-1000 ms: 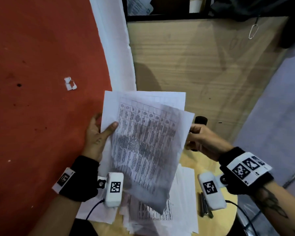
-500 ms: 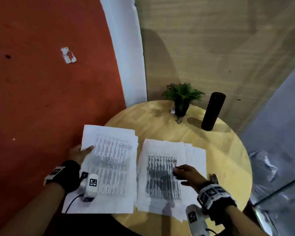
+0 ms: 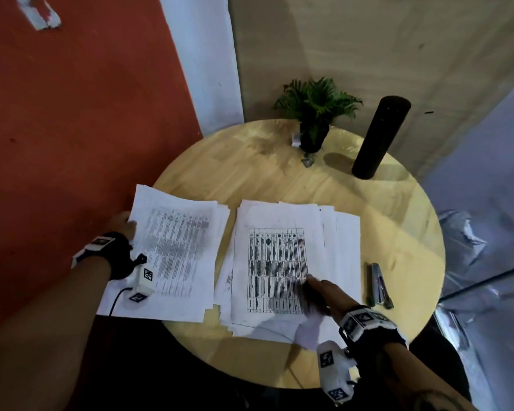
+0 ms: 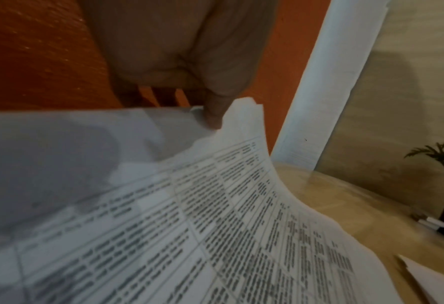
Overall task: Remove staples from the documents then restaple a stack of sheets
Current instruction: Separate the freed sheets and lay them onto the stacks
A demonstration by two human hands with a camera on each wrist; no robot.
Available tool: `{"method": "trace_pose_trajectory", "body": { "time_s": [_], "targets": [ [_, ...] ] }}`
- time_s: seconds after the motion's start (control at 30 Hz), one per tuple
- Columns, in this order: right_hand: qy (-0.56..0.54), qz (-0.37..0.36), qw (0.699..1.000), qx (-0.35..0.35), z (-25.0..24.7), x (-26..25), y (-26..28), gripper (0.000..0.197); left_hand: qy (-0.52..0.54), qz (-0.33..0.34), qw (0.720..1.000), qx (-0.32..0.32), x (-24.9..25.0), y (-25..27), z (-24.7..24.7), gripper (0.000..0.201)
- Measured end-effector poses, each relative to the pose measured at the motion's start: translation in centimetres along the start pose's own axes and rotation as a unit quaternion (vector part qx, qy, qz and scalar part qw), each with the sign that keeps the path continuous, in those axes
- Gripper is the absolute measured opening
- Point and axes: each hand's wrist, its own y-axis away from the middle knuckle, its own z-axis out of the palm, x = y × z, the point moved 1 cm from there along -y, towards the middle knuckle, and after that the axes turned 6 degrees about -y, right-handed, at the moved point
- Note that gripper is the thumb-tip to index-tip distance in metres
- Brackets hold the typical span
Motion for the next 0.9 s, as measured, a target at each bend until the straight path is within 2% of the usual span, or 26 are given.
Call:
{"method": "trace_pose_trajectory", "body": {
  "time_s": [0.1,0.17,0.23,0.3,0.37,0.43,0.47,0.53,0.63,0.73,0.83,0.9],
  "targets": [
    [0.004,0.019,1.000,0.001,0.0,0.2,-0.8,0.035,-0.073,0.010,0.995,0.071,1.2,-1.4,0.5,0.047],
    [-0.022,0.043,0.999,0.006,0.0,-0.1,-0.8,0.038,-0.104,0.070,0.988,0.094,4.0,-0.6,1.9,0.050],
    [-0.040,0.059,0.997,0.008,0.1,-0.6,-0.5,0.041,-0.105,0.147,0.982,0.050,8.0,1.6,4.4,0.049],
    [-0.059,0.071,0.996,0.012,0.0,-0.8,-0.5,0.040,-0.090,0.184,0.978,-0.045,11.6,4.1,8.1,0.050],
    [-0.077,0.077,0.994,0.012,-0.1,-0.5,-0.4,0.040,-0.095,0.147,0.974,-0.141,14.1,5.7,11.9,0.064],
    [-0.079,0.076,0.994,0.015,-0.1,-0.3,-0.6,0.041,-0.106,0.084,0.973,-0.188,15.7,6.9,14.3,0.087],
    [-0.075,0.075,0.994,0.018,-0.2,-0.3,-0.6,0.042,-0.116,0.056,0.973,-0.189,16.3,7.6,15.1,0.094],
    [-0.069,0.074,0.995,0.016,-0.3,-0.1,-0.9,0.043,-0.149,0.030,0.975,-0.165,17.2,8.5,16.0,0.091],
    [-0.063,0.071,0.995,0.007,-0.4,0.0,-1.0,0.043,-0.175,0.036,0.976,-0.123,17.9,9.5,16.2,0.079],
    [-0.061,0.068,0.996,0.003,-0.4,0.0,-1.0,0.044,-0.170,0.045,0.980,-0.098,18.1,9.9,16.0,0.088],
    [-0.054,0.064,0.996,0.000,-0.4,0.0,-1.1,0.045,-0.116,0.038,0.986,-0.115,17.8,9.7,16.0,0.104],
    [-0.049,0.062,0.997,0.003,-0.3,0.0,-1.0,0.046,-0.108,0.018,0.985,-0.135,17.3,9.6,15.9,0.107]
  ]
}}
